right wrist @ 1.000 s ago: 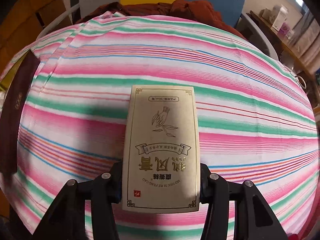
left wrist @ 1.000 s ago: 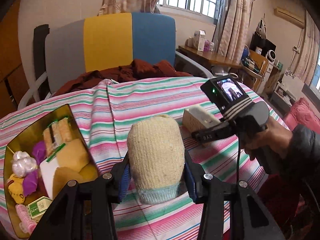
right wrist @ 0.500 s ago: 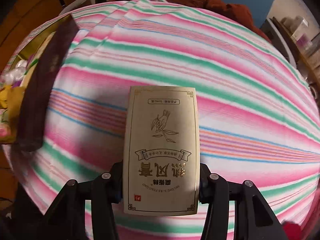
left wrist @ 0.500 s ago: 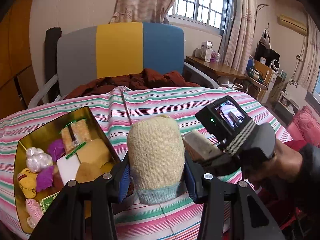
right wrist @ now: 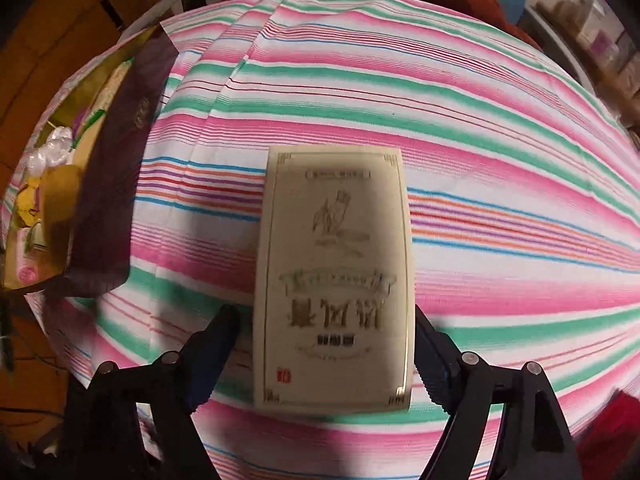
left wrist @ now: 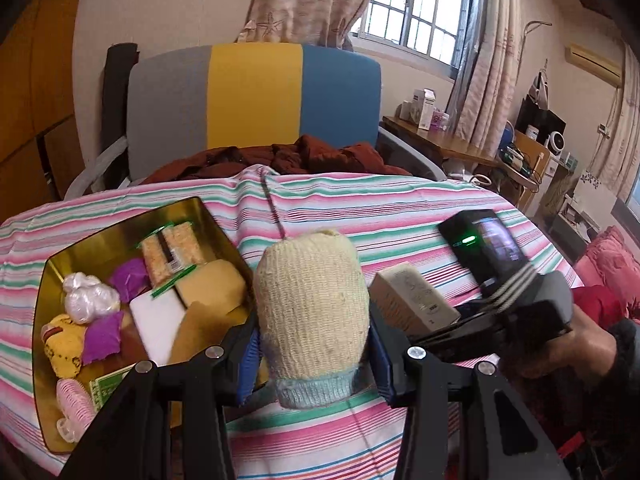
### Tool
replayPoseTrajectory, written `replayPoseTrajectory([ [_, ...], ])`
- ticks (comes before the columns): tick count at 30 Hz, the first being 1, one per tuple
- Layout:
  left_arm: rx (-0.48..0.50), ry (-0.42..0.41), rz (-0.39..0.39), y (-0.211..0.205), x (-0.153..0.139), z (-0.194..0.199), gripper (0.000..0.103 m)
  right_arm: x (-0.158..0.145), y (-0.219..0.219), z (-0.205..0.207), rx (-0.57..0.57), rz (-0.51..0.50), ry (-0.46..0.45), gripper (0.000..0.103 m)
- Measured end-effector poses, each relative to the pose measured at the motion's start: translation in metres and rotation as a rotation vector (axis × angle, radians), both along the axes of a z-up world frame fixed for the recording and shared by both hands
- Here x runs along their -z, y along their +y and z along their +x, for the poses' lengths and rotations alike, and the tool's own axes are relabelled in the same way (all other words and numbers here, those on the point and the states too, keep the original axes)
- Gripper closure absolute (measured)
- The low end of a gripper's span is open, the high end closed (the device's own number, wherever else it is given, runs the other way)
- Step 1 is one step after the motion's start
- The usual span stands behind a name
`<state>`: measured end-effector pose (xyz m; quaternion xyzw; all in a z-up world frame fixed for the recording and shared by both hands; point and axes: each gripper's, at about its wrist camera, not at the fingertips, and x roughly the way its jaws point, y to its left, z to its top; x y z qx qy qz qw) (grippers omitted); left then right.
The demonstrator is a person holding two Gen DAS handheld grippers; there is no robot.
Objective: Organize objects
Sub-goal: 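Carry the towel and cream box over the gold tray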
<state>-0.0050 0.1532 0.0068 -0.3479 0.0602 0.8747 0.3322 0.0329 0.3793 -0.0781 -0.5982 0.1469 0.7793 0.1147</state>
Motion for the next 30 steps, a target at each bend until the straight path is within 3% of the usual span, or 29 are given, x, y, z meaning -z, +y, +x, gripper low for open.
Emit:
replayPoseTrajectory([
  [6,-0.044,-0.016,0.006,-0.021,0.005,-0.006,0.056,-0.017,0.007,0.017,0.088,-0.037,0.116,0.020],
  [10,-0.069,-0.015,0.011,-0.033,0.003,-0.006,0.056,-0.025,-0.004,0.019,0.100,-0.002,0.148,0.020],
  [12,-0.077,-0.012,0.012,-0.037,0.003,-0.005,0.056,-0.027,-0.012,0.014,0.082,0.065,0.145,0.033],
  [13,-0.083,-0.012,0.013,-0.040,0.003,-0.005,0.056,-0.025,-0.014,0.008,0.065,0.084,0.133,0.051],
  [16,-0.109,-0.021,0.009,-0.051,0.004,-0.006,0.056,-0.015,-0.023,-0.007,-0.001,0.137,0.123,0.052],
  [21,-0.165,-0.037,0.002,-0.074,0.008,-0.010,0.056,-0.019,-0.032,-0.005,-0.026,0.128,0.151,0.052],
  [30,-0.283,-0.039,-0.003,-0.109,0.011,-0.027,0.056,-0.060,-0.068,-0.022,-0.118,0.103,0.296,0.052],
])
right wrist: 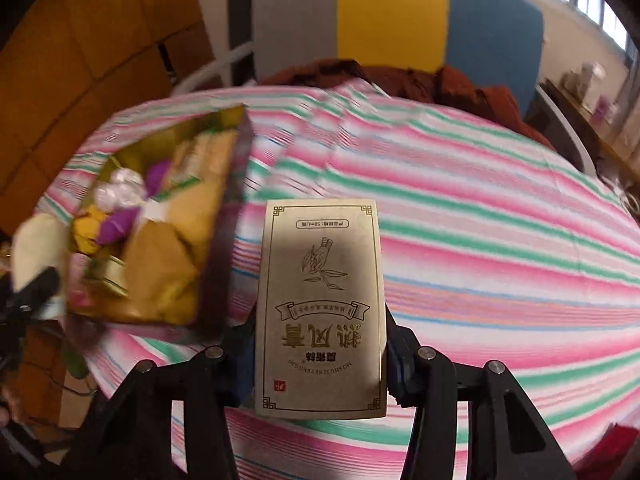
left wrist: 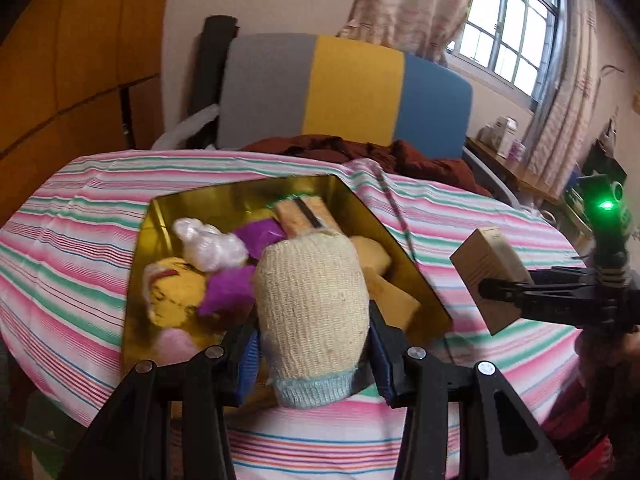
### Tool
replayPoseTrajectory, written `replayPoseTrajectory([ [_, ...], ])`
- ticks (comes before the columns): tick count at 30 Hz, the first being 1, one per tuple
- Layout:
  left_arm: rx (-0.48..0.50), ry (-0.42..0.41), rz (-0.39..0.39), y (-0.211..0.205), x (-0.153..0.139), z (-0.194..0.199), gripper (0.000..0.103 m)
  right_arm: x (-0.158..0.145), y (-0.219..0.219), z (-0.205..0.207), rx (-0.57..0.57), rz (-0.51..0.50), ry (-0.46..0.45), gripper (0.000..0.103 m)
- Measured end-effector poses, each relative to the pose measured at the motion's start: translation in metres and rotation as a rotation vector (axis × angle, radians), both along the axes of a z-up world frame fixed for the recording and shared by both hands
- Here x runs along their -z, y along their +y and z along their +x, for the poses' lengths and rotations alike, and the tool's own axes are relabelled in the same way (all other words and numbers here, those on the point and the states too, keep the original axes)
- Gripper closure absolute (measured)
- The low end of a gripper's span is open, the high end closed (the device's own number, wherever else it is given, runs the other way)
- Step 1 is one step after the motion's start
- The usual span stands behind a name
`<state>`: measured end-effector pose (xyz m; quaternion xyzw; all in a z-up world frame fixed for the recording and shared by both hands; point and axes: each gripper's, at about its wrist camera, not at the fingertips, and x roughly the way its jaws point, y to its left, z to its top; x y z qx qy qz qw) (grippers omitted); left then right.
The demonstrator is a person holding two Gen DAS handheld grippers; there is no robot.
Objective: Organize objects
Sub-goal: 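Carry the towel and cream box over the gold tray, then lower the towel and cream box into the tray and open both tools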
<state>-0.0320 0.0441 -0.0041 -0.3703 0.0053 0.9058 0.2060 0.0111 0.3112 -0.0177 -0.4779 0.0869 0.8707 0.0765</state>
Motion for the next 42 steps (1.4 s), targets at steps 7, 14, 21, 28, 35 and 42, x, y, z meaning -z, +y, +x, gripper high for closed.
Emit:
replayPoseTrajectory([
  [7,-0.068,-0.018,-0.001,-0.017,0.004,-0.025,0.056,-0.023,-0.042,-0.036,-0.114,-0.012,0.057,0.052],
  [14,-0.094,-0.021,0.002,-0.015,0.005,-0.045,0.056,-0.038,-0.085,-0.088,-0.219,-0.025,0.092,0.052],
  [21,-0.115,-0.041,-0.031,-0.011,0.018,-0.063,0.056,-0.025,-0.101,-0.134,-0.230,-0.058,0.060,0.052],
  [28,-0.120,-0.065,-0.043,-0.010,0.030,-0.070,0.056,-0.006,-0.101,-0.156,-0.225,-0.063,0.022,0.052],
  [35,-0.106,-0.080,-0.051,-0.006,0.038,-0.074,0.054,0.003,-0.099,-0.158,-0.221,-0.108,0.016,0.051],
  [42,-0.115,-0.071,-0.033,-0.009,0.032,-0.074,0.044,0.006,-0.099,-0.157,-0.211,-0.177,0.027,0.042],
])
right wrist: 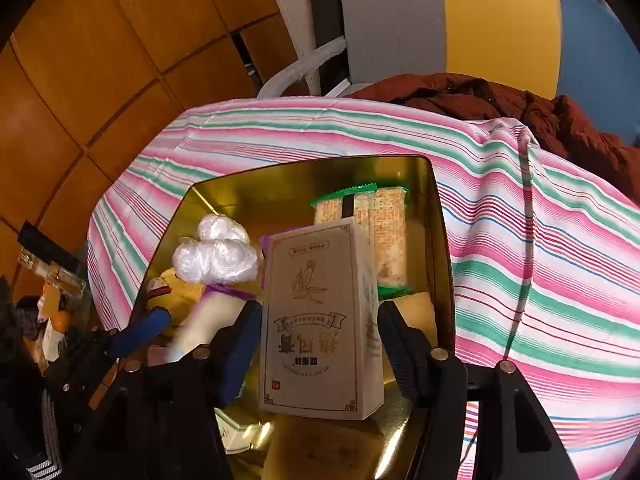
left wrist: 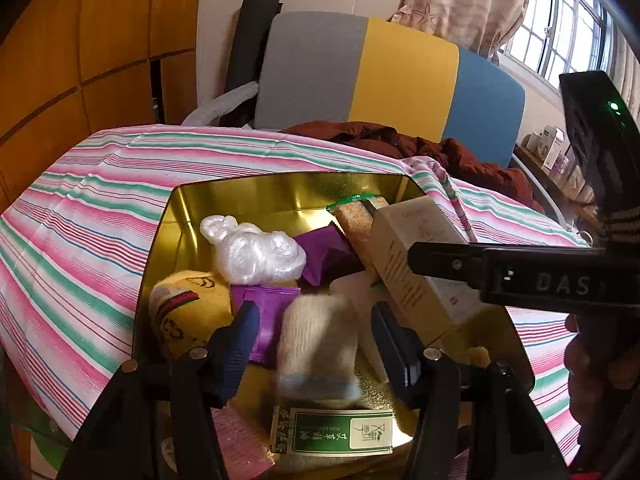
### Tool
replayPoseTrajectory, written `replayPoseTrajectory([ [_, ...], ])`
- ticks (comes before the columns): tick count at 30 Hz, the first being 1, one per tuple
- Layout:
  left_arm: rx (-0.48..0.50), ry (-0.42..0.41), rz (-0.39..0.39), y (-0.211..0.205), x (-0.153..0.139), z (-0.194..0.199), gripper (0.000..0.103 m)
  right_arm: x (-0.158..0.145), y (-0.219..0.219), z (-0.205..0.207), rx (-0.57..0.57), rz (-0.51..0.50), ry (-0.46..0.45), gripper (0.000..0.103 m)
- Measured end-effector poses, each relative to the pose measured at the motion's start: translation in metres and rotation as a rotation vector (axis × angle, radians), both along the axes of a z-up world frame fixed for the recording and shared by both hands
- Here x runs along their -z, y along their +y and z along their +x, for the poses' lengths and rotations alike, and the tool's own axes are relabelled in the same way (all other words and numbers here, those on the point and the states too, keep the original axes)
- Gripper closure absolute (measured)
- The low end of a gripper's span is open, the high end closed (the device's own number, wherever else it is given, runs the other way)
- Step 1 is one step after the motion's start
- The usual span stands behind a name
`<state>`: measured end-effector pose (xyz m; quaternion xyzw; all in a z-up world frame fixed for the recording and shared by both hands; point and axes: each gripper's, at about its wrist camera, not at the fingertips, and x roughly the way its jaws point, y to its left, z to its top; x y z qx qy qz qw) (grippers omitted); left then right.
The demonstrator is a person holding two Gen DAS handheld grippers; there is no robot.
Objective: Organize objects
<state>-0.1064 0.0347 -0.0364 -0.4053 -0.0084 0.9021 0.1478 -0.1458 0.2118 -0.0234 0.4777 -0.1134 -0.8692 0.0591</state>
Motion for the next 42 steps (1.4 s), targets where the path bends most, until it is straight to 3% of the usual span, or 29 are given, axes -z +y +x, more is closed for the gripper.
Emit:
replayPoseTrajectory([
  [14,-0.054,0.035,0.035,-0.021,-0.017,0.022,0.044,-0.013,0.005,0.045,0.007,-0.026,0.047,0.043],
  [17,-0.087,0.040,0.049,-0.032,-0.020,0.028,0.044,-0.002,-0.004,0.044,-0.009,-0.009,0.021,0.051],
  [27,-0.125,0.040,0.057,-0.055,-0.023,0.049,0.043,0.006,-0.026,0.022,-0.055,0.041,0.045,0.055],
  [32,-0.131,0.042,0.058,-0.055,-0.024,0.058,0.034,-0.001,-0.023,0.038,-0.058,0.002,0.069,0.054],
  [35,-0.128,0.053,0.050,-0.051,-0.027,0.064,0.034,-0.008,-0.020,0.053,-0.041,0.004,0.098,0.051],
  [40,-0.124,0.076,0.040,-0.044,-0.032,0.076,0.033,-0.022,-0.023,0.083,0.012,0.136,0.172,0.035],
  [42,-0.114,0.075,0.047,-0.042,-0.033,0.081,0.033,-0.026,-0.023,0.091,0.029,0.174,0.194,0.032],
])
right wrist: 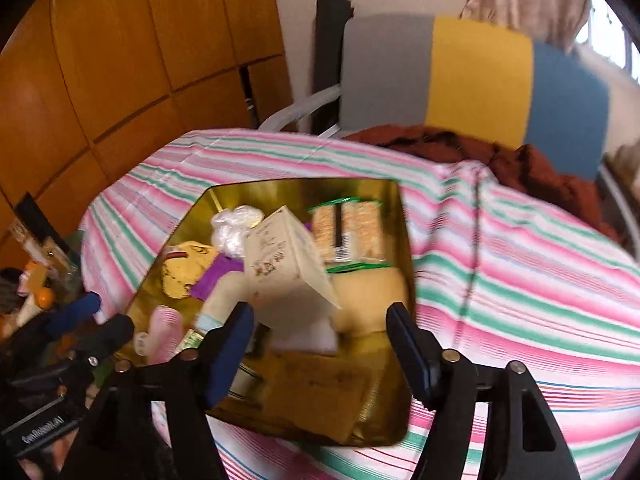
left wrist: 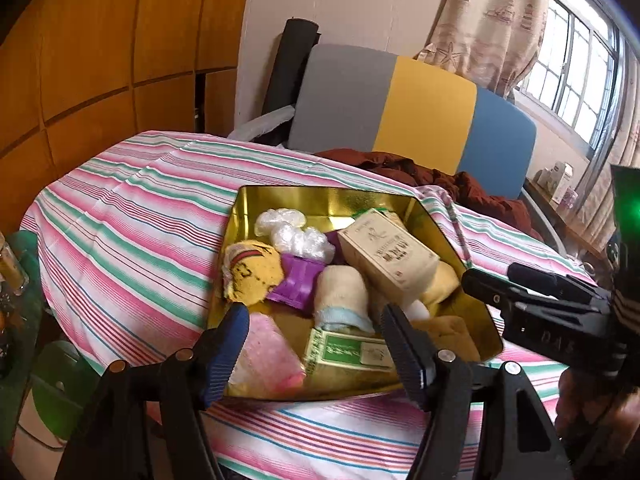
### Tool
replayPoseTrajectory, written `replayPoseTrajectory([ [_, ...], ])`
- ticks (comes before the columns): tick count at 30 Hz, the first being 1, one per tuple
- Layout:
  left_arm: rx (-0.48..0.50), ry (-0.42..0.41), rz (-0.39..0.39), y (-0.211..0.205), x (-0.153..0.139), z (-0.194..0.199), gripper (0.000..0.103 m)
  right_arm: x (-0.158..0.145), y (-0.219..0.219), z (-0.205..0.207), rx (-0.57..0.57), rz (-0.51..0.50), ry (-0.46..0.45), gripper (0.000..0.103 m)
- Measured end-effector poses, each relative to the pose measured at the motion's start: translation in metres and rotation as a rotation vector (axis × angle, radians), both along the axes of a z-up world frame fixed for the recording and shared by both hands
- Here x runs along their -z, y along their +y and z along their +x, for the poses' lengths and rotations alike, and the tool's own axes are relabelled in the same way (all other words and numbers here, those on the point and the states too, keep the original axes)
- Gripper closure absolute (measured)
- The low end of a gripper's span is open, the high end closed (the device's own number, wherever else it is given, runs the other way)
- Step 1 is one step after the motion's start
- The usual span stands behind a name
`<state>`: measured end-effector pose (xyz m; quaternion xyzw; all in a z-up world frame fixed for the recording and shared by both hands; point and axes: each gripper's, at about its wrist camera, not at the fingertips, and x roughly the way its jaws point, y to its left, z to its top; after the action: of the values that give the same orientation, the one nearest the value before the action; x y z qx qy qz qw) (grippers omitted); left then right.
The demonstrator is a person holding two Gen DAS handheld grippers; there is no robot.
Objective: Organize objects
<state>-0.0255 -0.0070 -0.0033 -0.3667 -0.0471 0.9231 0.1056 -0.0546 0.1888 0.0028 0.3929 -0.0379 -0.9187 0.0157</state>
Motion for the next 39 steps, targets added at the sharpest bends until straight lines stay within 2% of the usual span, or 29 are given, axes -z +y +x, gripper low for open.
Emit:
replayPoseTrajectory([
  [1,-0.001,0.006,-0.003,0.002,-0.001,0.004,0.033,-0.001,0.000,0.005,0.014,0.016,0.012,0.029],
  [3,-0.018,0.014,-0.018,0.004,-0.003,0.009,0.033,-0.004,0.002,0.016,0.044,0.038,0.035,0.018],
  [4,-0.036,0.021,-0.028,0.006,-0.004,0.012,0.033,-0.004,0.004,0.022,0.063,0.046,0.048,0.008],
  [8,-0.106,0.061,-0.035,0.007,-0.009,0.023,0.033,-0.004,0.011,0.048,0.121,0.073,0.091,0.000],
  [13,-0.146,0.079,-0.095,0.014,-0.010,0.026,0.033,-0.001,0.024,0.071,0.174,0.075,0.107,0.000],
  [17,-0.136,0.062,-0.073,0.014,-0.009,0.025,0.033,-0.002,0.030,0.079,0.175,0.062,0.121,0.000],
  [21,-0.118,0.089,-0.013,0.012,-0.013,0.032,0.034,-0.005,0.027,0.082,0.152,0.050,0.146,0.000],
  [26,-0.091,0.124,-0.004,0.017,-0.018,0.037,0.035,-0.005,0.017,0.083,0.108,0.061,0.155,0.000],
  [32,-0.078,0.078,0.018,0.015,-0.012,0.030,0.046,-0.002,0.010,0.082,0.082,0.067,0.148,0.000],
  [35,-0.101,0.046,0.036,0.009,-0.006,0.026,0.047,-0.001,0.008,0.080,0.074,0.070,0.141,0.000],
  [39,-0.122,0.030,0.022,0.007,-0.001,0.022,0.047,0.002,0.006,0.077,0.073,0.075,0.129,0.000],
])
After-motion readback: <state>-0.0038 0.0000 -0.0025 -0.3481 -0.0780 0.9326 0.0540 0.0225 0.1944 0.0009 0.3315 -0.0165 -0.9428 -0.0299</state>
